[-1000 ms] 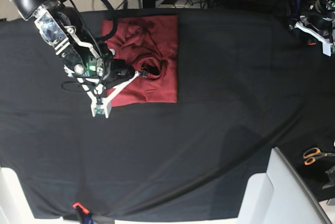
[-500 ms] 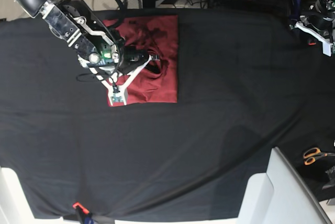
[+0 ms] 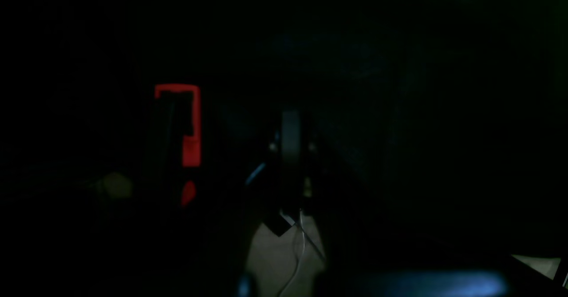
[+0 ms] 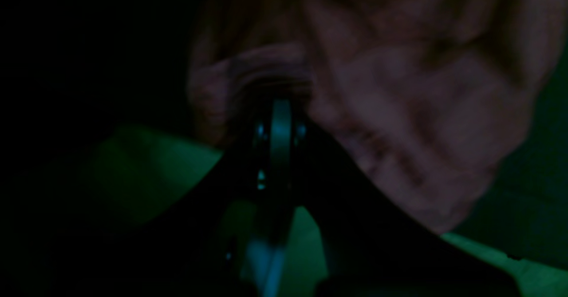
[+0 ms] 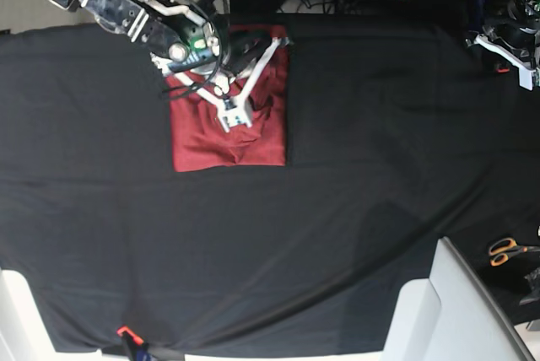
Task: Fold the T-shirt properly
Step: 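Tuck the loose fabric into the folded stack with the right gripper, then smooth the folded stack's edge with the right gripper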
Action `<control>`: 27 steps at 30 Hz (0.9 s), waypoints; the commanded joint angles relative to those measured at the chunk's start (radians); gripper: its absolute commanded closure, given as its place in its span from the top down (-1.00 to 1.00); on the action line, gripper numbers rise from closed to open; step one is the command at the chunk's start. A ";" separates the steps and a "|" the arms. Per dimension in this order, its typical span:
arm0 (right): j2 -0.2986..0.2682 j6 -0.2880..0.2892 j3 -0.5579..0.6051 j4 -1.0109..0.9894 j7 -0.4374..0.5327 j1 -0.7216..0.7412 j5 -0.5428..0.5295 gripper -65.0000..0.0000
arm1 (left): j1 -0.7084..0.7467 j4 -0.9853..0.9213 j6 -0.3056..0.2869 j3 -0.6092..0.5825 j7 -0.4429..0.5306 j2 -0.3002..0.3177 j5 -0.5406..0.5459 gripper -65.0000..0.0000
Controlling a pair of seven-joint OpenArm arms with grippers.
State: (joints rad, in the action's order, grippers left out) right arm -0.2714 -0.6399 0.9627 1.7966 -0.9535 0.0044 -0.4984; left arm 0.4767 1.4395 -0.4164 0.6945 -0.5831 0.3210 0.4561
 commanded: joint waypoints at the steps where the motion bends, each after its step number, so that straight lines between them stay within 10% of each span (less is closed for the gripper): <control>1: -0.001 -0.002 0.003 0.036 -0.005 -0.001 0.000 -0.99 | 0.001 0.013 0.001 0.007 0.018 0.019 0.008 -1.00; 27: -0.033 -0.058 -0.064 -0.037 0.032 0.003 0.002 -0.99 | 0.003 0.013 0.001 0.007 0.018 0.019 0.008 -1.00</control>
State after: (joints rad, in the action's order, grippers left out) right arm -0.3061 -0.6968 0.9035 1.7359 -0.9329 -0.0074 -0.5003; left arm 0.4770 1.4395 -0.4160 0.6941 -0.5835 0.3210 0.4557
